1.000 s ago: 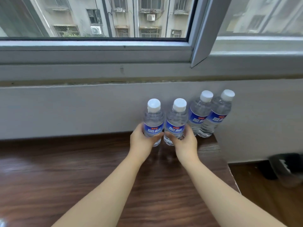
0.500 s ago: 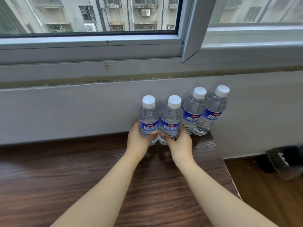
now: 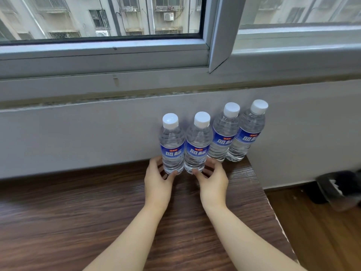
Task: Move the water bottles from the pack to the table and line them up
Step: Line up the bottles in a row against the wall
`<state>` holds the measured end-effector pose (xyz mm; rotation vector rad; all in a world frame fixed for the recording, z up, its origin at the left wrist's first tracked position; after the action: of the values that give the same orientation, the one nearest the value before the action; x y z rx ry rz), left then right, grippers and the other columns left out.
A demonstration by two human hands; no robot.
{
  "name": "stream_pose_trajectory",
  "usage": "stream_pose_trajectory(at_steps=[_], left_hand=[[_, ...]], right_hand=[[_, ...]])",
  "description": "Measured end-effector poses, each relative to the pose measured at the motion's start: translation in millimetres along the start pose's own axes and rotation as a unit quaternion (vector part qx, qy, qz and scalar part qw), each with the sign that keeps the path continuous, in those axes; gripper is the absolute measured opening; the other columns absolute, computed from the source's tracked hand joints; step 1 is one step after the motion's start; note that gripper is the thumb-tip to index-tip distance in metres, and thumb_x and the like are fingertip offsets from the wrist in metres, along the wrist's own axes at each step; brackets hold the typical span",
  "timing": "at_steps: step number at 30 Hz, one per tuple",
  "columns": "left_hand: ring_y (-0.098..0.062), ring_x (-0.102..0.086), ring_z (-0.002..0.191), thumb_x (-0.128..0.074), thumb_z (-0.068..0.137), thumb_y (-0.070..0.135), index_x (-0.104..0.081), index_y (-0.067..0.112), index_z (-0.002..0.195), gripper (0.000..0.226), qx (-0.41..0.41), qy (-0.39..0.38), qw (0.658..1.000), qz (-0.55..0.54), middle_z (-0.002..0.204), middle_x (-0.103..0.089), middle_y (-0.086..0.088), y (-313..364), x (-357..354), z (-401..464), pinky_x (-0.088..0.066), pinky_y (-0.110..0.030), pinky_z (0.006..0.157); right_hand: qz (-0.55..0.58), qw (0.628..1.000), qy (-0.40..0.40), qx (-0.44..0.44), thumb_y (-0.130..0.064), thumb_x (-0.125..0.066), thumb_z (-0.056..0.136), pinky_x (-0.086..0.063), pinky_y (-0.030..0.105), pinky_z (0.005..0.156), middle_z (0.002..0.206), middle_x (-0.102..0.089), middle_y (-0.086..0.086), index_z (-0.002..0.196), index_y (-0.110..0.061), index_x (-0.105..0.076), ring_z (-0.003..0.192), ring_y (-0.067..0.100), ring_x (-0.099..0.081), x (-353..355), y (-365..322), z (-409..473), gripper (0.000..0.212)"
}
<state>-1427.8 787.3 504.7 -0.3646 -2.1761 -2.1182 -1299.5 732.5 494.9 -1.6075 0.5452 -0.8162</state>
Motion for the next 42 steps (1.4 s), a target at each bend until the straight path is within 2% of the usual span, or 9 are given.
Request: stream_pose_trajectory(at_steps=[7,12,17,22,24,29,34,38,42], left_hand=[[0.001,-0.059,0.099,-0.078,0.075,0.001,-0.053,0.023,0.110,0.049,0.015,0.004,1.000,-0.017,0.119,-0.060,0.000,-1,-2,3,-0.051,-0.012,0.079],[-0.002,-0.058,0.100,-0.078,0.075,0.001,-0.053,0.022,0.110,0.048,0.017,0.013,1.000,-0.019,0.118,-0.060,0.000,2,-8,5,-0.051,-0.020,0.084],[-0.009,-0.058,0.107,-0.077,0.075,0.002,-0.054,0.018,0.115,0.048,0.016,0.019,1.000,-0.008,0.119,-0.060,0.000,3,-12,9,-0.051,-0.021,0.085],[-0.006,-0.057,0.103,-0.077,0.076,0.004,-0.054,0.021,0.112,0.046,0.013,0.024,1.000,0.006,0.118,-0.060,0.000,3,-14,13,-0.048,-0.016,0.081],[-0.009,-0.058,0.105,-0.077,0.076,0.005,-0.054,0.021,0.113,0.046,0.011,0.026,0.999,0.015,0.118,-0.061,0.000,1,-14,13,-0.050,-0.021,0.084],[-0.009,-0.057,0.107,-0.080,0.074,0.012,-0.046,0.031,0.112,0.054,-0.005,0.024,0.998,0.064,0.122,-0.059,0.004,-1,-14,13,-0.049,-0.029,0.090],[-0.013,-0.056,0.114,-0.081,0.072,0.019,-0.047,0.019,0.126,0.064,0.008,0.004,0.993,0.116,0.127,-0.057,0.001,1,-8,9,-0.045,-0.029,0.092],[-0.015,-0.055,0.117,-0.078,0.076,0.017,-0.044,0.016,0.132,0.066,0.036,0.009,0.990,0.137,0.130,-0.055,-0.001,5,13,-9,-0.044,-0.030,0.095],[-0.012,-0.057,0.112,-0.074,0.080,0.014,-0.048,0.020,0.129,0.056,0.046,0.017,0.991,0.126,0.124,-0.058,0.002,8,47,-34,-0.046,-0.033,0.099]], right_hand=[[0.016,1.000,0.026,-0.001,-0.001,-0.075,0.075,-0.056,0.033,0.088,0.111,-0.062,0.002,0.109,-0.020,-0.059,0.101,0.011,-0.063,-3,-2,-2,0.042],[0.003,0.999,0.039,-0.001,-0.003,-0.076,0.076,-0.053,0.022,0.085,0.111,-0.063,0.002,0.109,-0.018,-0.059,0.101,0.012,-0.062,-3,-5,1,0.040],[-0.026,0.998,0.062,-0.004,-0.008,-0.077,0.075,-0.051,0.024,0.081,0.108,-0.064,-0.003,0.108,-0.020,-0.060,0.097,0.010,-0.063,-5,-7,6,0.039],[-0.039,0.996,0.081,-0.006,-0.007,-0.077,0.075,-0.049,0.023,0.078,0.107,-0.064,-0.002,0.106,-0.019,-0.060,0.092,0.010,-0.064,-9,-8,7,0.037],[-0.043,0.996,0.084,-0.006,-0.007,-0.077,0.075,-0.048,0.023,0.077,0.107,-0.064,-0.002,0.107,-0.019,-0.061,0.093,0.011,-0.064,-10,-8,7,0.037],[-0.046,0.996,0.075,0.001,-0.008,-0.077,0.075,-0.052,0.026,0.079,0.106,-0.064,-0.003,0.108,-0.019,-0.060,0.094,0.012,-0.064,-8,-7,7,0.038],[-0.034,0.998,0.050,-0.012,-0.007,-0.076,0.076,-0.056,0.037,0.087,0.109,-0.064,-0.003,0.114,-0.019,-0.059,0.099,0.011,-0.064,-7,-4,4,0.044],[-0.052,0.997,0.046,-0.026,-0.011,-0.072,0.080,-0.052,0.035,0.089,0.109,-0.064,-0.003,0.113,-0.018,-0.058,0.098,0.013,-0.061,-1,-11,-14,0.037],[-0.074,0.997,0.012,-0.015,-0.016,-0.064,0.088,-0.045,0.026,0.080,0.108,-0.062,-0.003,0.110,-0.015,-0.058,0.095,0.013,-0.061,0,-17,-41,0.023]])
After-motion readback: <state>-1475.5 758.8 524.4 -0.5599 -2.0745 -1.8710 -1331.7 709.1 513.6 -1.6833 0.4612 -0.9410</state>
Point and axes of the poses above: each hand's wrist, its own z-axis towards the middle knuckle, its own x-axis out of the back of the hand, y = z × x, the point moved 1 cm from there along z, towards the middle knuckle
